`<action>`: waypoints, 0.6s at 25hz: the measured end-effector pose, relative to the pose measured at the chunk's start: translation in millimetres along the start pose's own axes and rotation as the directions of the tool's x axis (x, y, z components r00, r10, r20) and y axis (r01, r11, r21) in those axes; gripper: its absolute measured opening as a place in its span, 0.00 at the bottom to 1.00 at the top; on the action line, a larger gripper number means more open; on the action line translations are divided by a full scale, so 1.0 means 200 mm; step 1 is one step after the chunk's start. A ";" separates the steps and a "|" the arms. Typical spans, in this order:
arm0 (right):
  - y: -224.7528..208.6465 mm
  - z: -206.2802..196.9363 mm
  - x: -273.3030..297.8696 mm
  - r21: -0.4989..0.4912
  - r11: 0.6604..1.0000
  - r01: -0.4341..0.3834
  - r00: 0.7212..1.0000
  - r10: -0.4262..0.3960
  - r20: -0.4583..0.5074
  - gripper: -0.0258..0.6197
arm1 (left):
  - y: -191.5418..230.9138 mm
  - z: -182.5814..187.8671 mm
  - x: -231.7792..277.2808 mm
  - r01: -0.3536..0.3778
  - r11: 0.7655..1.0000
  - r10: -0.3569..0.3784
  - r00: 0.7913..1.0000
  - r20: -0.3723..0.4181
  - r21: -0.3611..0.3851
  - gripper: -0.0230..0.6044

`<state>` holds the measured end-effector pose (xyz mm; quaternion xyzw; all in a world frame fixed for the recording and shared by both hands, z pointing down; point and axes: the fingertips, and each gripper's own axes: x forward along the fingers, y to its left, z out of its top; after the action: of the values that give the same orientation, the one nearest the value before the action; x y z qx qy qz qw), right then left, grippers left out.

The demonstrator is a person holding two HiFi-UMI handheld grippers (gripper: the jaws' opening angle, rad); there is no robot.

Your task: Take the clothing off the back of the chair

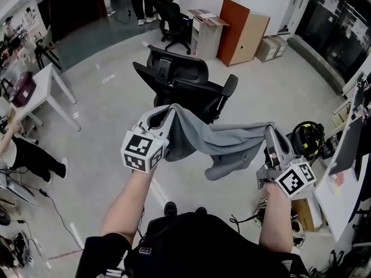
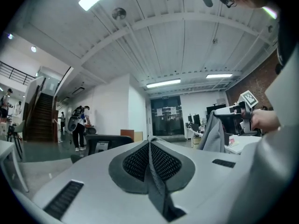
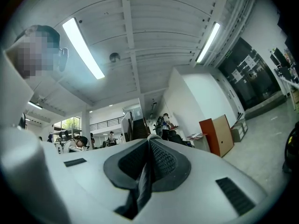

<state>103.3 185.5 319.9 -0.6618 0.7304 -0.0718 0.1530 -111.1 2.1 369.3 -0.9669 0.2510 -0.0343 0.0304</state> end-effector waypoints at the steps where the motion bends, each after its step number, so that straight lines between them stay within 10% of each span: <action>1: 0.01 -0.01 0.00 -0.005 1.000 0.002 1.000 -0.002 -0.009 0.08 | 0.01 -0.02 0.00 0.000 1.000 0.000 1.000 -0.009 -0.014 0.05; 15: 0.00 0.00 -0.03 -0.071 0.997 0.021 0.999 -0.024 -0.036 0.08 | -0.10 -0.04 0.02 0.030 0.999 -0.032 0.998 -0.059 -0.039 0.05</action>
<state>103.5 192.0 320.3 -0.6735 0.7277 -0.0599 0.1152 -98.4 17.8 378.7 -0.9696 0.2374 -0.0590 0.0037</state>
